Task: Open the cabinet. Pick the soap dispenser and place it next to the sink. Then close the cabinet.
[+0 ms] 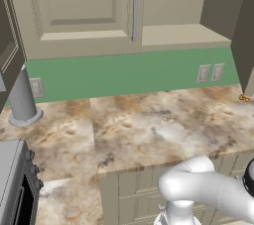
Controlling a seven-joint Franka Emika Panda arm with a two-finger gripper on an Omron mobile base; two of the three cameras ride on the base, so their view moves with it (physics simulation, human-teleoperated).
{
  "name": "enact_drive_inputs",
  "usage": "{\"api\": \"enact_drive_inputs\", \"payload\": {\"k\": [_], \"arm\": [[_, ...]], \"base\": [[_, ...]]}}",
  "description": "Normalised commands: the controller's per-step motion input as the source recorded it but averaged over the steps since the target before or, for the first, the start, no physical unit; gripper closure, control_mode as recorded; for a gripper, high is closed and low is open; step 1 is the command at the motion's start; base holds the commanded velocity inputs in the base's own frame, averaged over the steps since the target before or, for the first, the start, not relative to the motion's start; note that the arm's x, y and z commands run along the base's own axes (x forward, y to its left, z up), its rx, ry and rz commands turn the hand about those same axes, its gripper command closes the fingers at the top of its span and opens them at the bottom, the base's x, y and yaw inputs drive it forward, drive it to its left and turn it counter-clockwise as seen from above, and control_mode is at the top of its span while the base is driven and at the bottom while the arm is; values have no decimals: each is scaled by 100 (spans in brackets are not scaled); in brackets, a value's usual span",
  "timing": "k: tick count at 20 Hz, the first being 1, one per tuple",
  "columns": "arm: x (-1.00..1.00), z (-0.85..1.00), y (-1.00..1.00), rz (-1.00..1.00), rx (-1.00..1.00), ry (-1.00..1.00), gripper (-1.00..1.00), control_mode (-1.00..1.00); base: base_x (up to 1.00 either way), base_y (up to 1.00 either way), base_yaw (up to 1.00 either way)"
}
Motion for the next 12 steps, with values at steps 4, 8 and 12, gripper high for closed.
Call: {"api": "enact_drive_inputs", "payload": {"k": [4, 8, 12], "arm": [[-2, -58, 9, -1, -34, 2, -100, -100], [0, -58, 1, -12, -32, 0, -100, -100], [-8, -46, -6, -25, -25, 0, -100, -100]], "base": [[0, 0, 0], [0, 0, 0], [0, 0, 0]]}}
